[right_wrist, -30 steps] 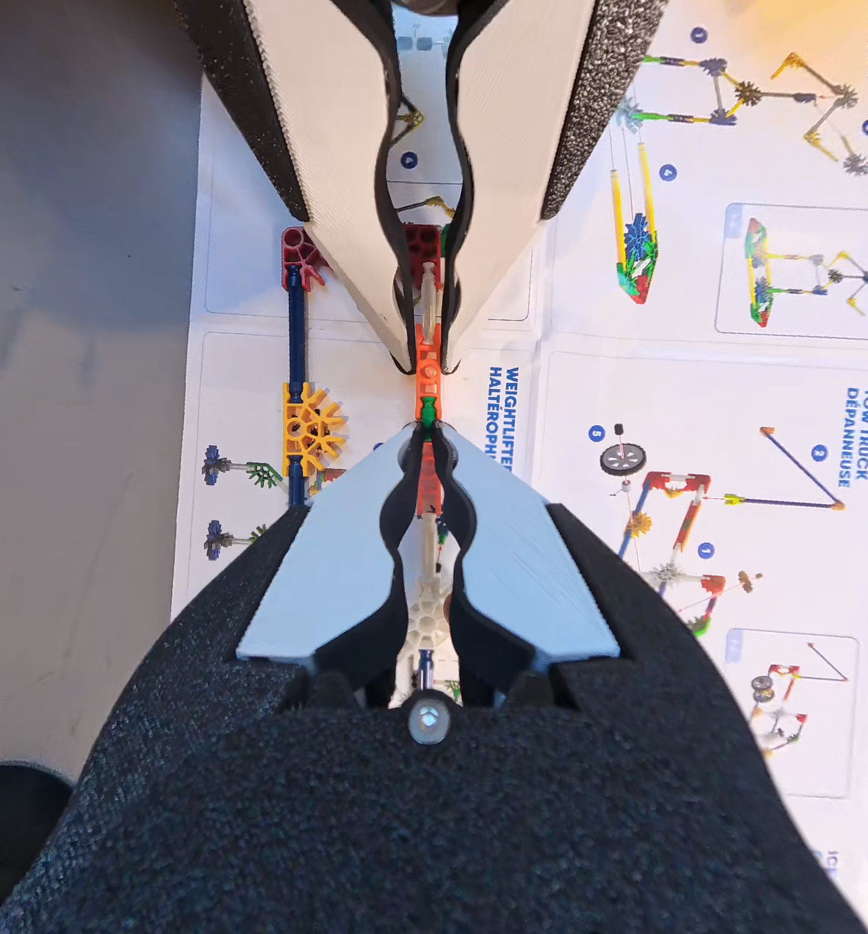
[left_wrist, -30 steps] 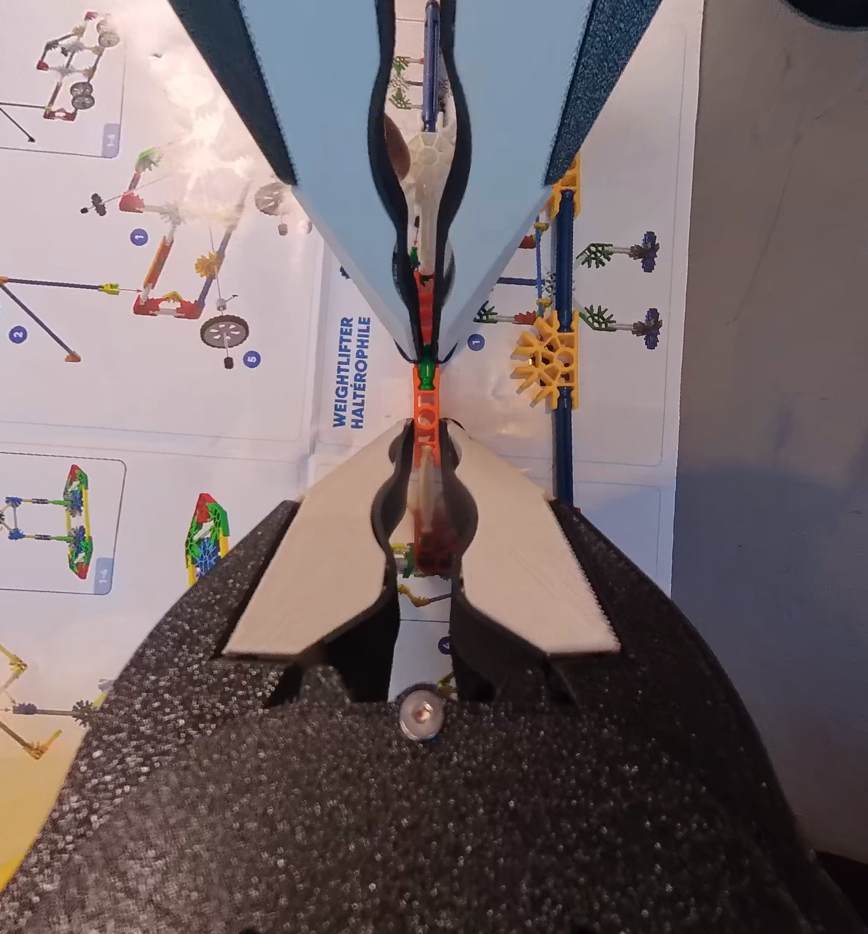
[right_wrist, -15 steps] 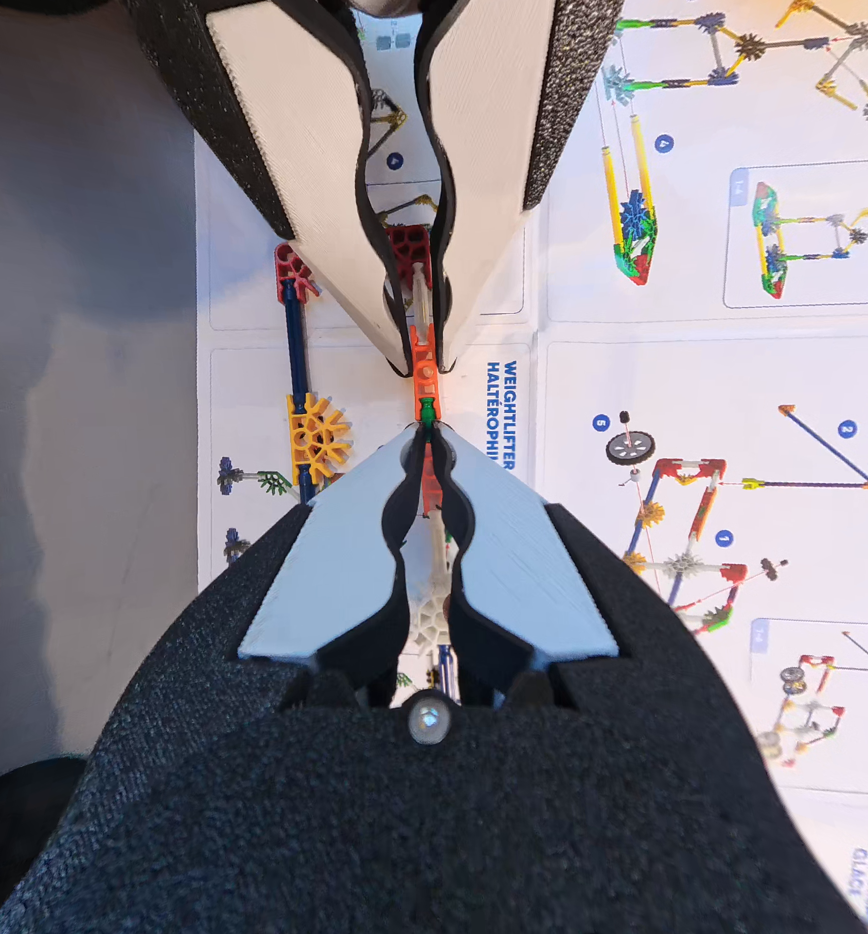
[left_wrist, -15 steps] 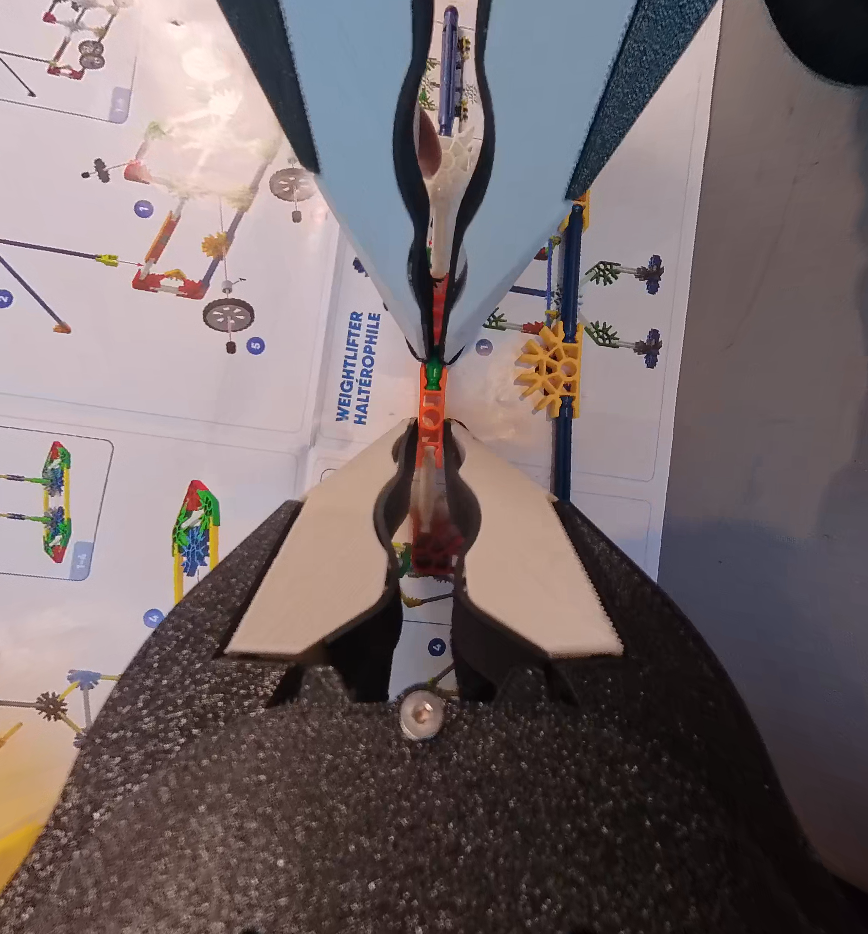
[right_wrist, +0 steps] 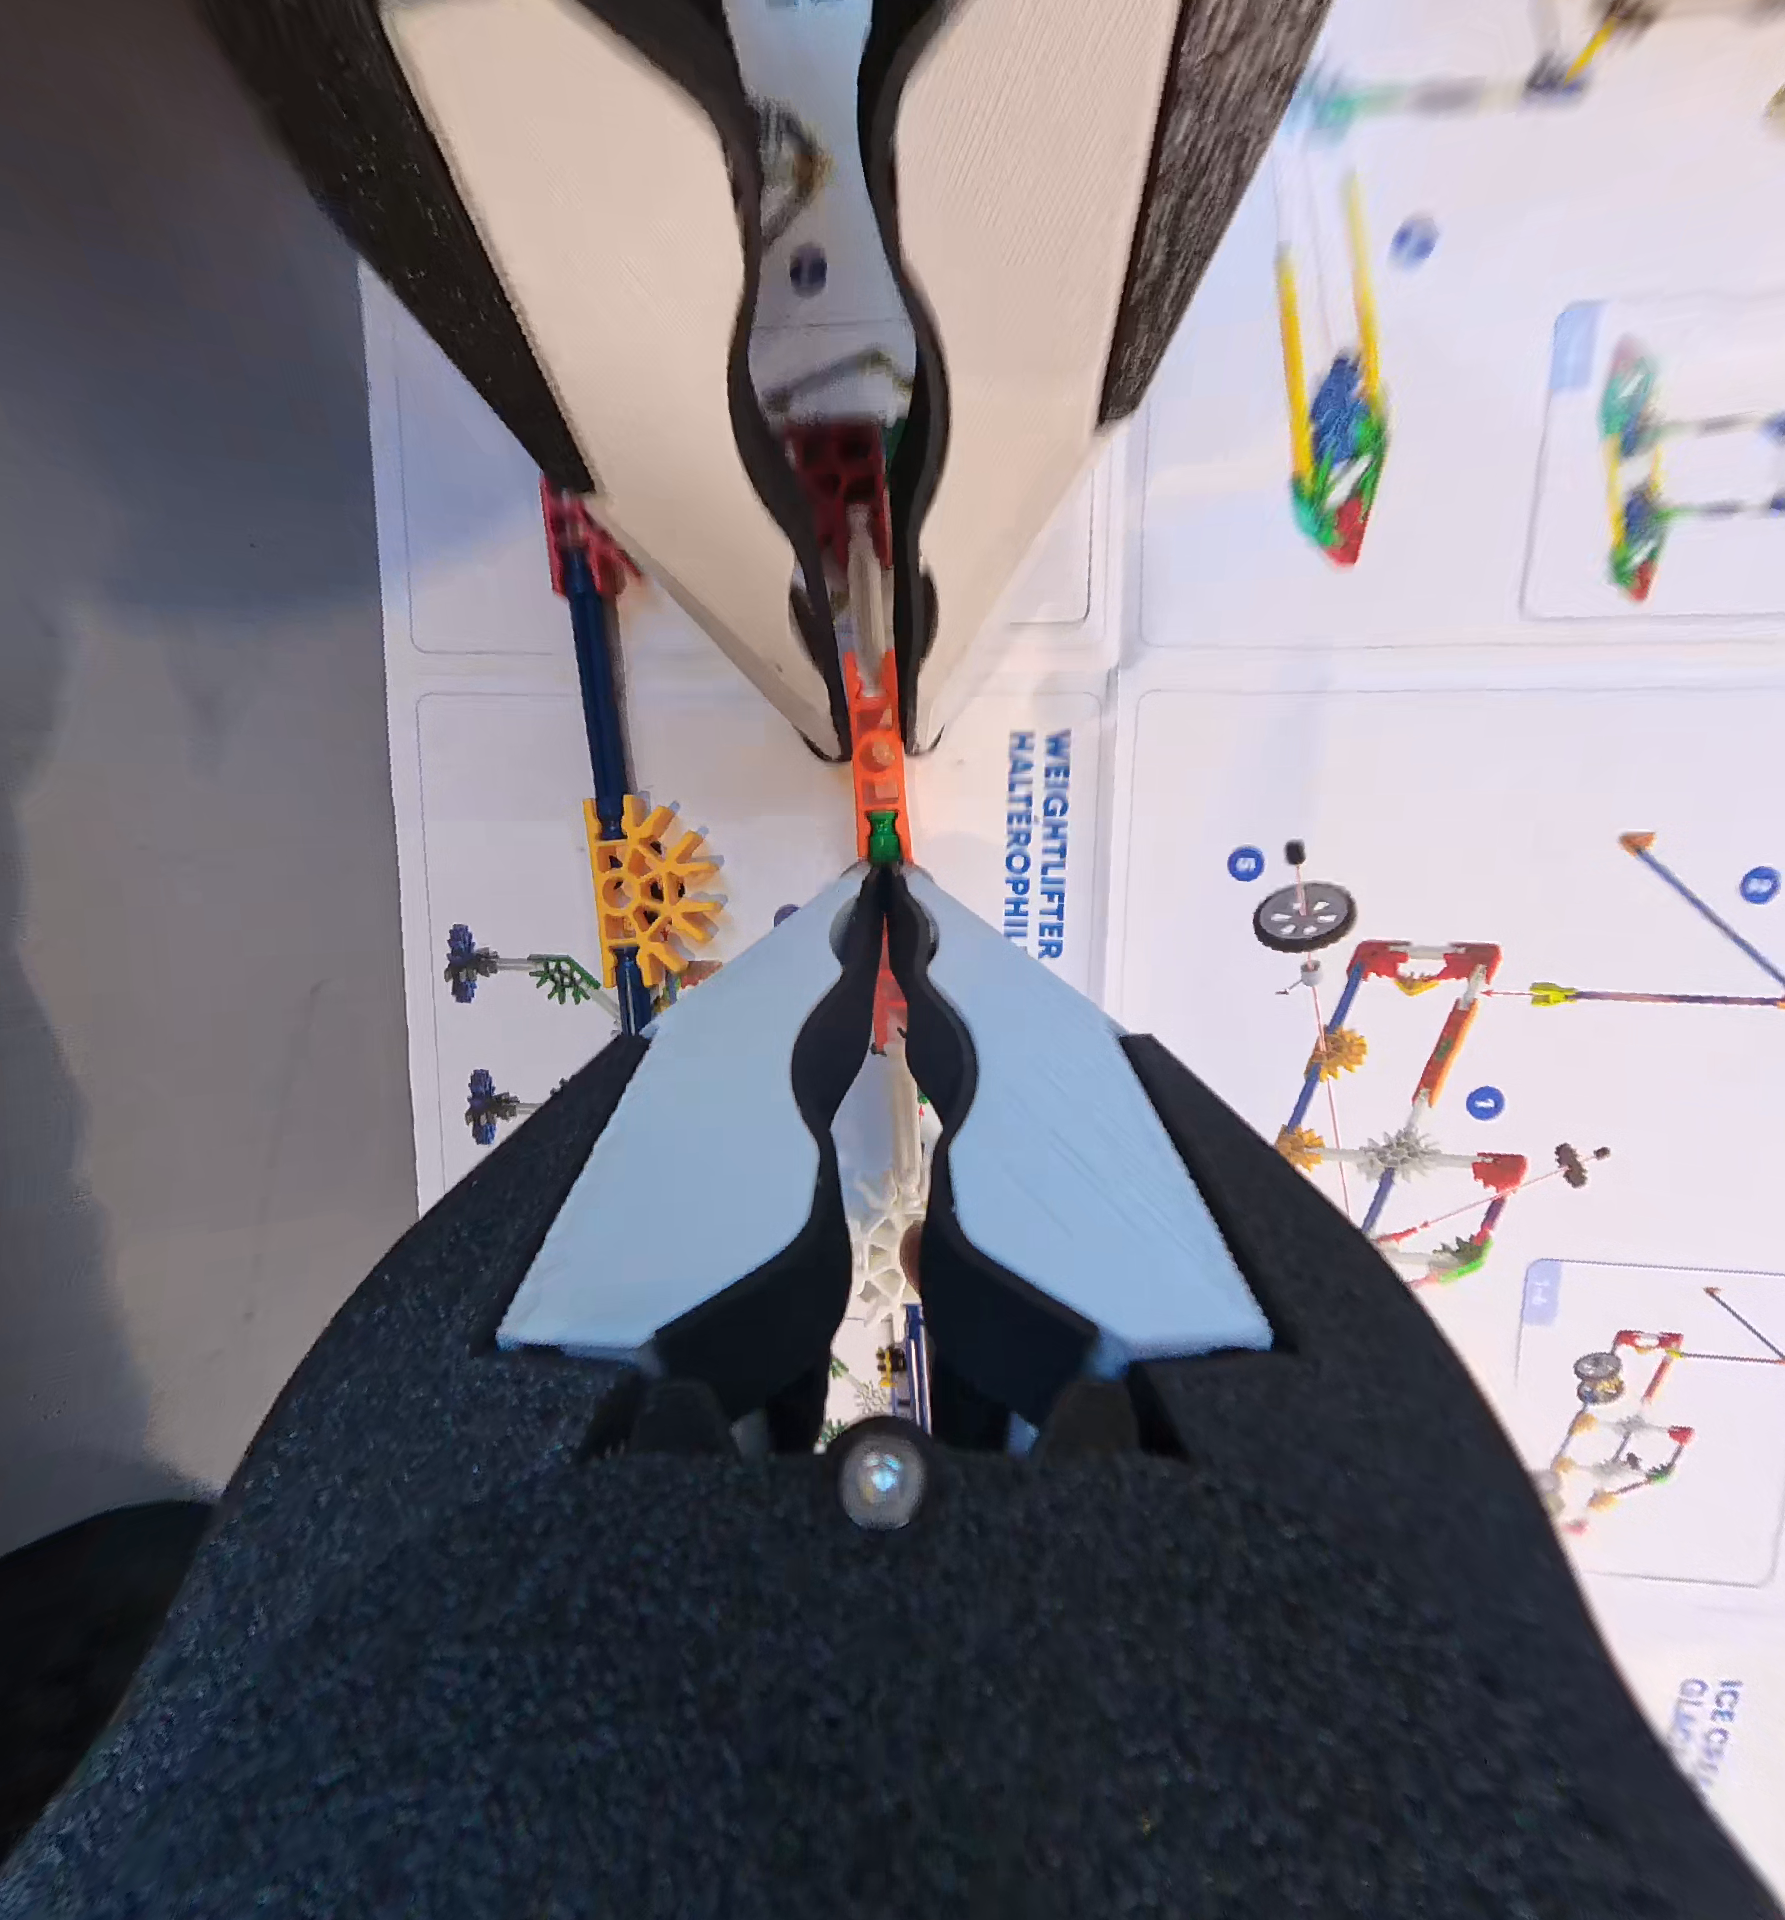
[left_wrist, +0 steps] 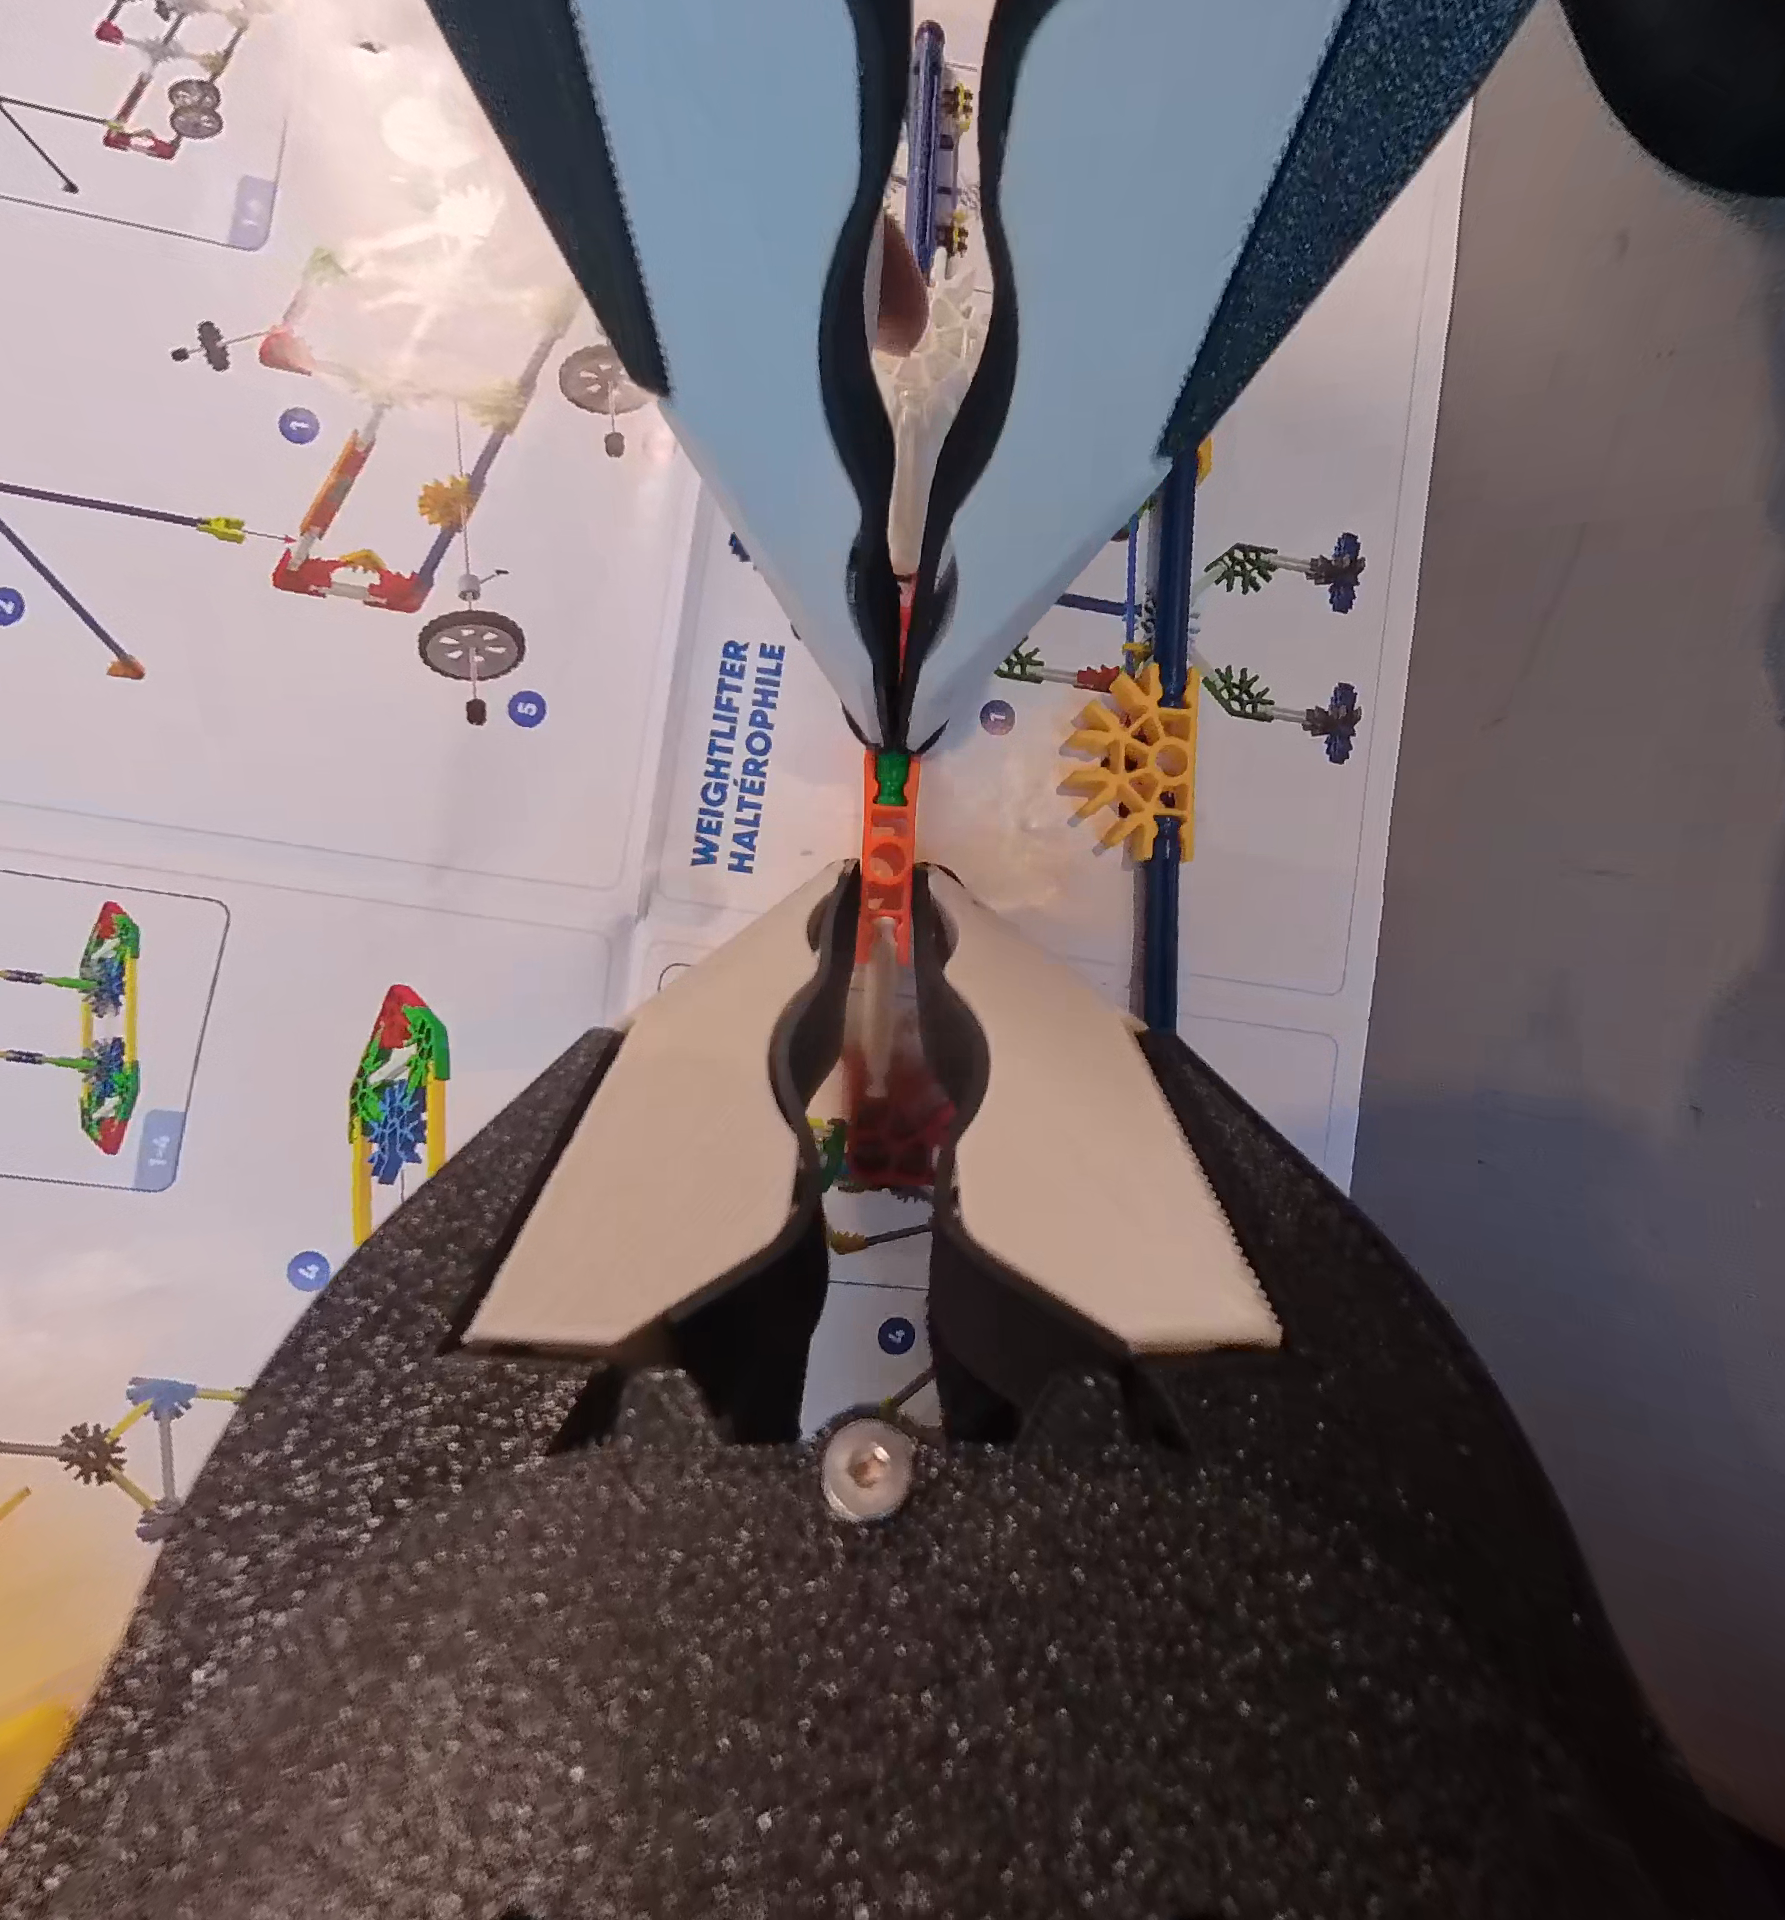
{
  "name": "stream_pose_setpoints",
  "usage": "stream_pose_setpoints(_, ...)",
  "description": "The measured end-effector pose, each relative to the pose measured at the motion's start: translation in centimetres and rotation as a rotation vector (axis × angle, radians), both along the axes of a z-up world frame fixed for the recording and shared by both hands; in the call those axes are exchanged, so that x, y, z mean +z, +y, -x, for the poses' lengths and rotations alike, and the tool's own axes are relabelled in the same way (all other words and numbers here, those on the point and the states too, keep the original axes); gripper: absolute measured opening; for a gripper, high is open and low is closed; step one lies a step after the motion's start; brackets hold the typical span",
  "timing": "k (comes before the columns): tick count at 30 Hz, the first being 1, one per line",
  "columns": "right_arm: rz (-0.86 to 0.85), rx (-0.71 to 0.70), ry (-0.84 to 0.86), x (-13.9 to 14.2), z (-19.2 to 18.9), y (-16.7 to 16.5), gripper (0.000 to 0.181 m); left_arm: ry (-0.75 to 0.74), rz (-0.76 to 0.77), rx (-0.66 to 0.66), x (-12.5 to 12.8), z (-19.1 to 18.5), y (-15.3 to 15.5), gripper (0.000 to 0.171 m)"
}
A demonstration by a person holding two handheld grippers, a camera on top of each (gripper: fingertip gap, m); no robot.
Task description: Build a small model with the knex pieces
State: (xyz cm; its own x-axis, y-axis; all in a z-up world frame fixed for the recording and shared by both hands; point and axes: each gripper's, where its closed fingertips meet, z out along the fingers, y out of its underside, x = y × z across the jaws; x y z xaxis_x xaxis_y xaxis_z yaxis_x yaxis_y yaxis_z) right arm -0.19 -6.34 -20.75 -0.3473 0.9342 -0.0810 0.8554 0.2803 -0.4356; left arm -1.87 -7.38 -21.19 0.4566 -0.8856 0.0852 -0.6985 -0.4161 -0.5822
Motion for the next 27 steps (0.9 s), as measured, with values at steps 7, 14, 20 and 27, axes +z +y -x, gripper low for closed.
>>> stream_pose_setpoints(7,-0.077,0.047,-0.060,0.0,0.1,0.0,0.000,-0.070,0.004,0.039,0.0,-0.1,0.0,0.007)
stream_pose_setpoints(14,-0.063,0.015,-0.026,-0.1,0.1,-0.1,0.000,-0.119,0.004,0.023,0.3,-0.2,-0.2,0.009)
stream_pose_setpoints(20,-0.055,-0.018,0.018,0.0,0.1,-0.1,0.000,-0.102,-0.060,0.042,0.6,-0.3,0.3,0.000)
stream_pose_setpoints(27,-0.069,-0.035,0.043,0.0,0.2,0.0,0.000,-0.042,-0.110,0.049,0.5,-0.4,0.4,0.000)
